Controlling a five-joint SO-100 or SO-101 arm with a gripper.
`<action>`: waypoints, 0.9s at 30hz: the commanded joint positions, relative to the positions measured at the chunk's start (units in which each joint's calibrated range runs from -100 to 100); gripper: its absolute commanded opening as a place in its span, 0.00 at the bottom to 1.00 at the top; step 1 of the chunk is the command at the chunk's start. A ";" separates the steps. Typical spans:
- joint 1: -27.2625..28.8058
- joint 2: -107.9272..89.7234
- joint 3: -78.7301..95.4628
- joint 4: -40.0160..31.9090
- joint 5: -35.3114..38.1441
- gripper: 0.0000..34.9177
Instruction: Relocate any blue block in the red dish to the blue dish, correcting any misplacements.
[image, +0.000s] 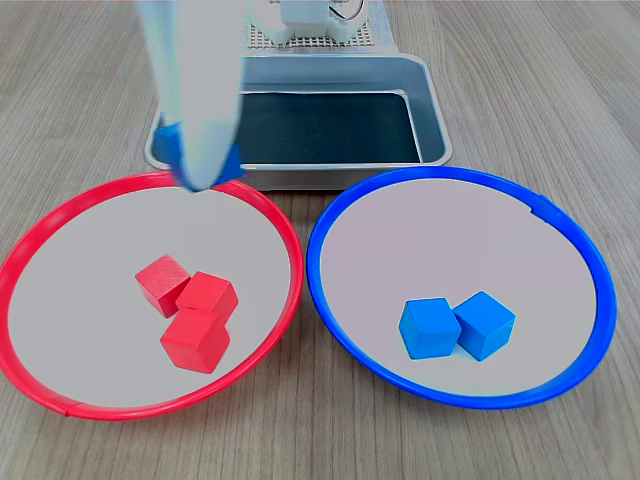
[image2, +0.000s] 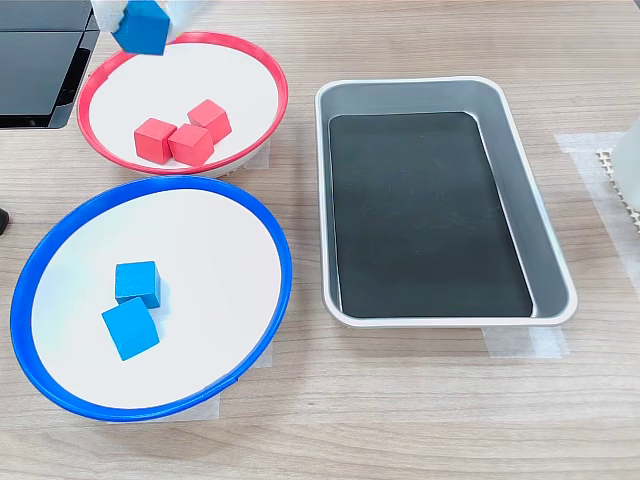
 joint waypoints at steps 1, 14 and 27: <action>-5.95 -8.39 6.17 4.64 -4.49 0.01; -13.67 -10.87 19.28 1.67 -16.31 0.01; -14.80 -0.46 7.99 2.74 -19.58 0.01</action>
